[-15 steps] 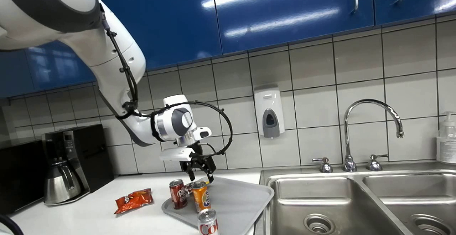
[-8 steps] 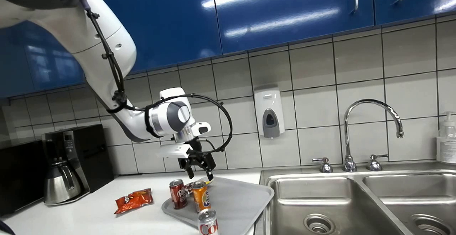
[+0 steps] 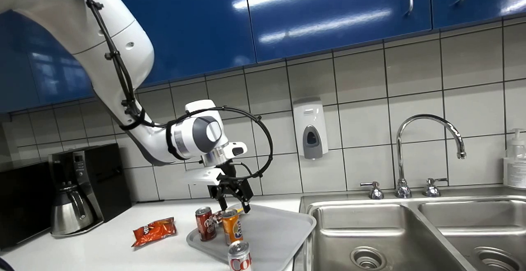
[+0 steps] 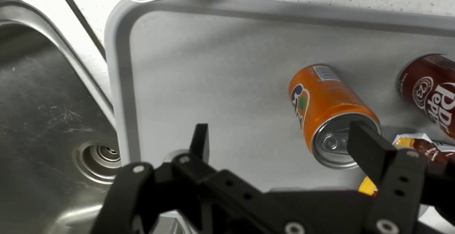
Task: Put the cans on the grey tray.
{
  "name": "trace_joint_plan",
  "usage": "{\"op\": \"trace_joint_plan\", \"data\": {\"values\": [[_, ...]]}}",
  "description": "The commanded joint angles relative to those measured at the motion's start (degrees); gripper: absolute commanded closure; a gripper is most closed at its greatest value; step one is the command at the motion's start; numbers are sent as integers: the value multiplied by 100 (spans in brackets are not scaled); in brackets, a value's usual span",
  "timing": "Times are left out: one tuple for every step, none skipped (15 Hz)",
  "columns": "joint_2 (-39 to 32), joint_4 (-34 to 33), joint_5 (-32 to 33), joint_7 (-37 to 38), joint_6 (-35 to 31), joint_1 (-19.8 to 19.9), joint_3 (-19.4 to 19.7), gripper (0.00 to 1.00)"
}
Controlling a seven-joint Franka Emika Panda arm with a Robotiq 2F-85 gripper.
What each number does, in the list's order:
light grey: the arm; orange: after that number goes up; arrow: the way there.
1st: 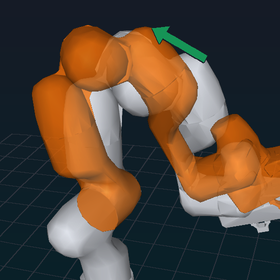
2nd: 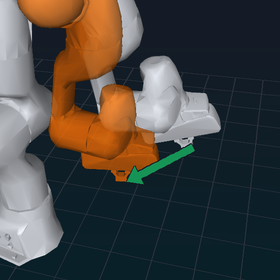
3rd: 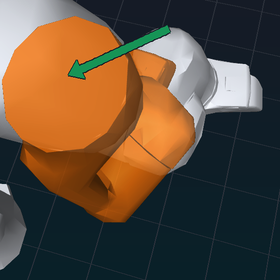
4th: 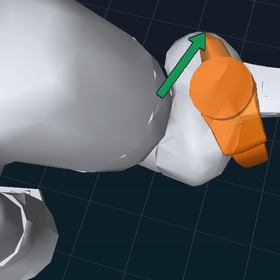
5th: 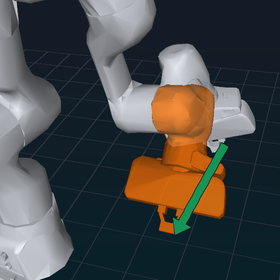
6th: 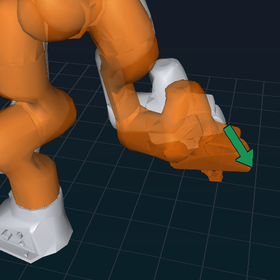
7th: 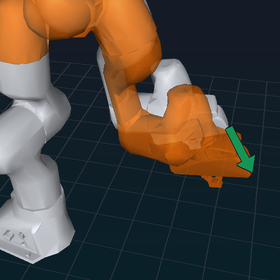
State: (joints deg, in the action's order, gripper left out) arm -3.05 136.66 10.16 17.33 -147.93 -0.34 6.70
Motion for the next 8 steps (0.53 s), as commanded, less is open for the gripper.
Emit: {"op": "trace_joint_plan", "data": {"values": [[2,-6,2,-6,11,100,-97,0],[2,-6,2,-6,11,100,-97,0],[2,-6,2,-6,11,100,-97,0],[2,-6,2,-6,11,100,-97,0],[-87,-47,40,14,-45,94,-99,0],[-130,-53,151,64,-116,92,-86,0],[-155,-43,180,51,-186,101,-71,0],[-181,-34,228,56,-248,105,-52,0]]}}
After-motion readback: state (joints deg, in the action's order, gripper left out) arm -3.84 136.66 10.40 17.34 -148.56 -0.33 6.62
